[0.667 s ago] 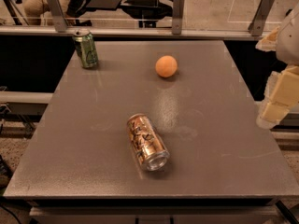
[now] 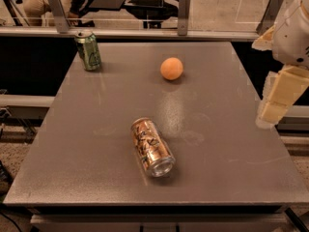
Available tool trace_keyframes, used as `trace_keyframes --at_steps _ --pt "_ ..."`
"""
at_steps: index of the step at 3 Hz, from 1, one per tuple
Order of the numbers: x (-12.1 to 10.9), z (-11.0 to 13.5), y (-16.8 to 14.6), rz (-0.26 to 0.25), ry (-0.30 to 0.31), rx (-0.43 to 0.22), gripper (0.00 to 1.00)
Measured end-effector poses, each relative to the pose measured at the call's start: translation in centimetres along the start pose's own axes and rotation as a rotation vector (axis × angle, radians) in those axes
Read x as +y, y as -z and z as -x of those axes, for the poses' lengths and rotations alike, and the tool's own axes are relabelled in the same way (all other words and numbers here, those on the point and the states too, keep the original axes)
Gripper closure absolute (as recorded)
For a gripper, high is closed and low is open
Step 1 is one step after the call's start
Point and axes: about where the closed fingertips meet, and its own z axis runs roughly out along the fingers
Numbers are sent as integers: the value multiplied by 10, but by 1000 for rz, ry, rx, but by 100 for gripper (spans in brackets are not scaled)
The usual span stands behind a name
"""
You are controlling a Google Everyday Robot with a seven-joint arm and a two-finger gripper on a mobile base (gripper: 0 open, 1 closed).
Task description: Place orange can upright
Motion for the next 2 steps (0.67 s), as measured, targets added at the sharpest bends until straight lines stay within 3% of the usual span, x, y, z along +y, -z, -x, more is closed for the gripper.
trace_keyframes --at_steps 1,2 --pt "-9 25 -18 13 116 -38 0" --pt "-14 57 -30 24 298 -87 0"
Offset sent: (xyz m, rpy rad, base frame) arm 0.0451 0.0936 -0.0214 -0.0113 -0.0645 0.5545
